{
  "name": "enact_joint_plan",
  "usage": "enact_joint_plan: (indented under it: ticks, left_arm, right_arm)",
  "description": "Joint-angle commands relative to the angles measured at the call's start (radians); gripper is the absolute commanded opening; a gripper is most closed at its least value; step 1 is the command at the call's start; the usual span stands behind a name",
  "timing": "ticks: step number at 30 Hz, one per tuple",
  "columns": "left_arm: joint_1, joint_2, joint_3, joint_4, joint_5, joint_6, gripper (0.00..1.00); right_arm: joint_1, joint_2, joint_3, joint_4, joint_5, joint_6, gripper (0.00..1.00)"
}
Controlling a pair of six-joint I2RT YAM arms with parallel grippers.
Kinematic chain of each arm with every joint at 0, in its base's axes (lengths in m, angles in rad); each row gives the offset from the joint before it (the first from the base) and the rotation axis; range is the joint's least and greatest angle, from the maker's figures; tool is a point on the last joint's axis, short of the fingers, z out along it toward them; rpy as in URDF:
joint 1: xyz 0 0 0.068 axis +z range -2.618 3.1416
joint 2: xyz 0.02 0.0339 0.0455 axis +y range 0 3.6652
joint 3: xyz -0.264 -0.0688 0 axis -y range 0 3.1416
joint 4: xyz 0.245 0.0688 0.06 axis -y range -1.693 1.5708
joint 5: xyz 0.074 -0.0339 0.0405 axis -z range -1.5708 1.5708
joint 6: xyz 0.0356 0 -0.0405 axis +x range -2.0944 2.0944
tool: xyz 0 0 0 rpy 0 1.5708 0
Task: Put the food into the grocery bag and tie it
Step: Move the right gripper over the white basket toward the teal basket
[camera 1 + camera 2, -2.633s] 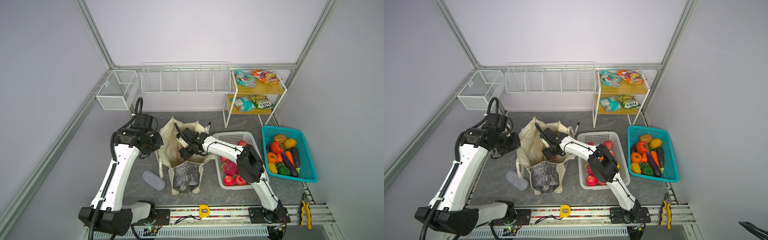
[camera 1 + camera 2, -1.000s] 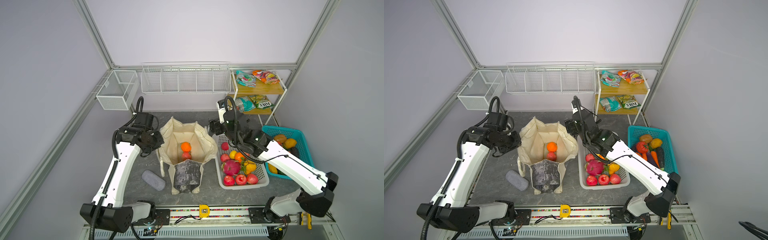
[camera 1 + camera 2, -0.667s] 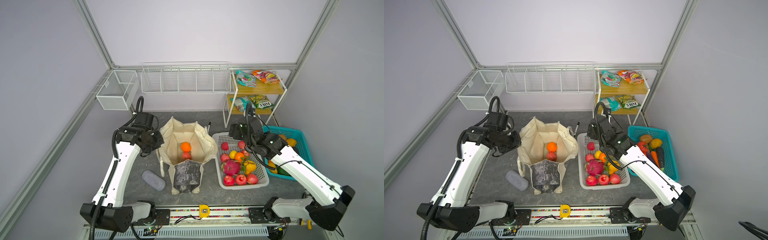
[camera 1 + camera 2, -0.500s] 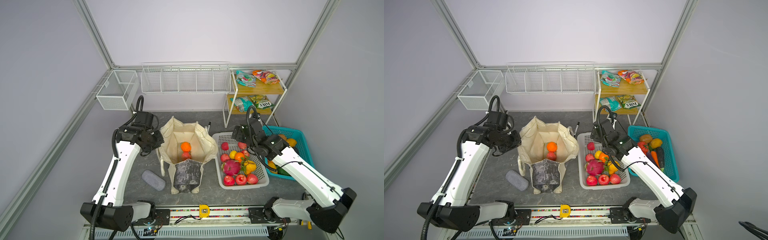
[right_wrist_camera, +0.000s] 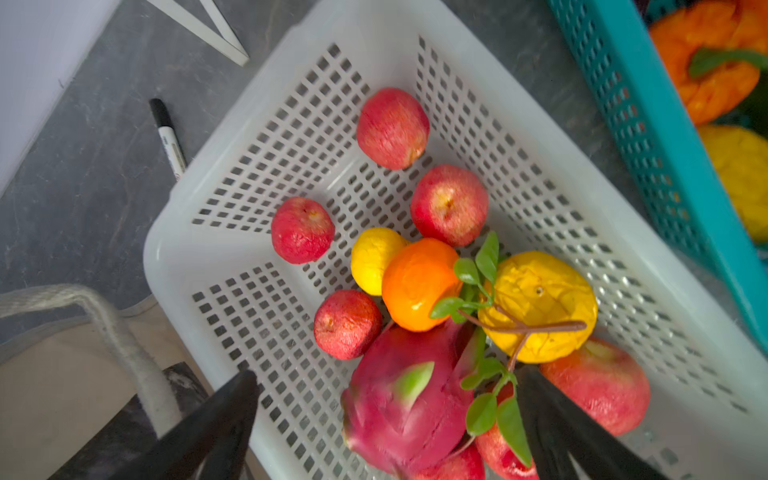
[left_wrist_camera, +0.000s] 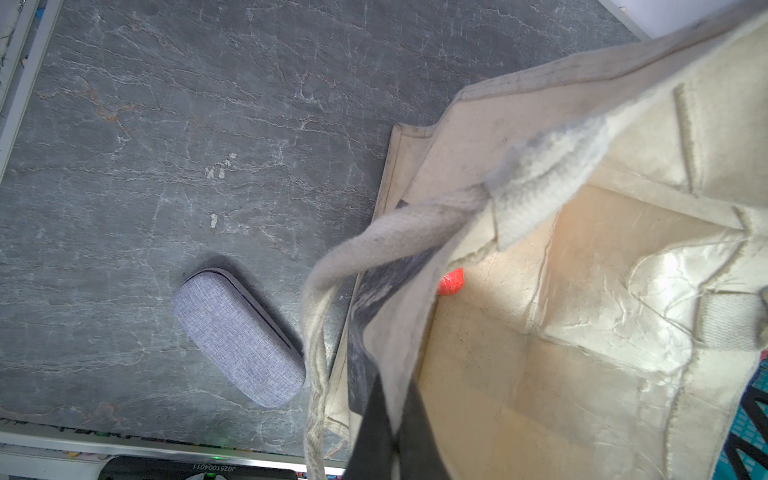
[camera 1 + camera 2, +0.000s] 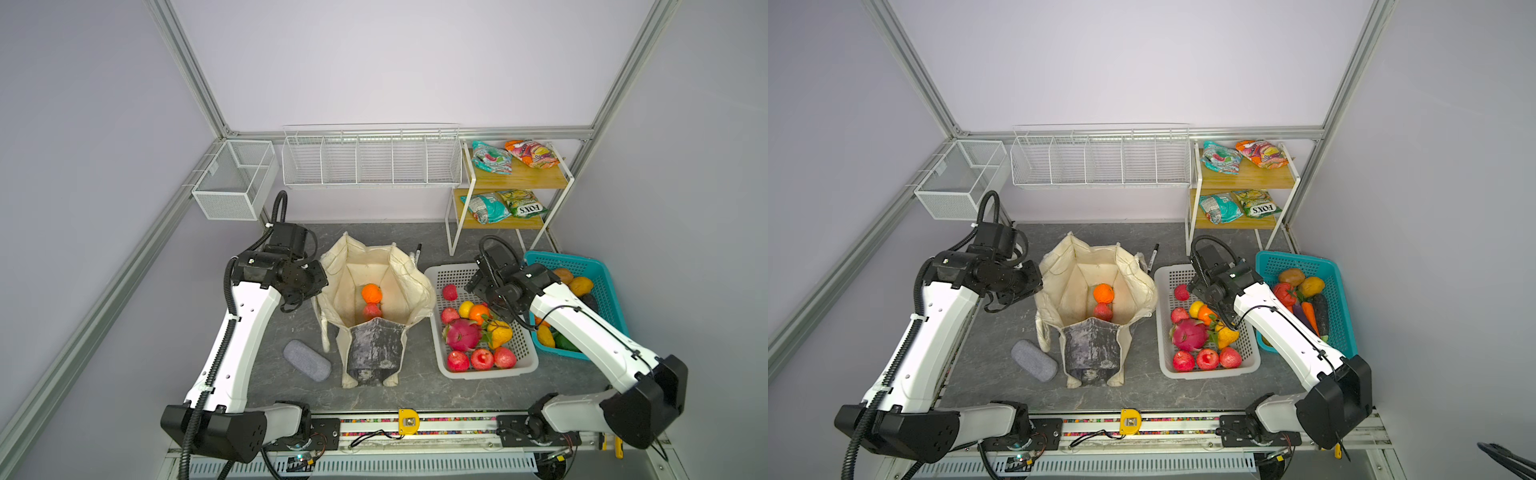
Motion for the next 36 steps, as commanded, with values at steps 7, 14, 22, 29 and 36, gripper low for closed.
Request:
enact_joint_plan:
  ticks: [7, 14, 22, 29, 36]
  left_arm:
    - [0.001, -0.02, -0.015, 0.012, -0.017, 0.019, 0.0]
    - [0.001, -0.015, -0.016, 0.013, -0.015, 0.028, 0.0]
    - [0.001, -0.003, -0.008, 0.009, -0.012, 0.038, 0.0]
    - [0.001, 0.02, 0.009, 0.008, -0.006, 0.043, 0.0]
    - [0.001, 0.038, 0.02, 0.01, -0.001, 0.04, 0.0]
  right_arm:
    - [-0.014, 0.03, 0.006, -0.136, -0.082, 0.27, 0.95]
    - [-0.021, 0.085, 0.028, -0.247, -0.026, 0.318, 0.93]
    - [-0.076, 0.057, -0.046, -0.259, -0.002, 0.302, 0.88]
    - [-0.127, 0.032, -0.102, -0.269, 0.001, 0.222, 0.84]
    - [-0.149, 0.029, -0.153, -0.208, -0.034, 0.202, 0.85]
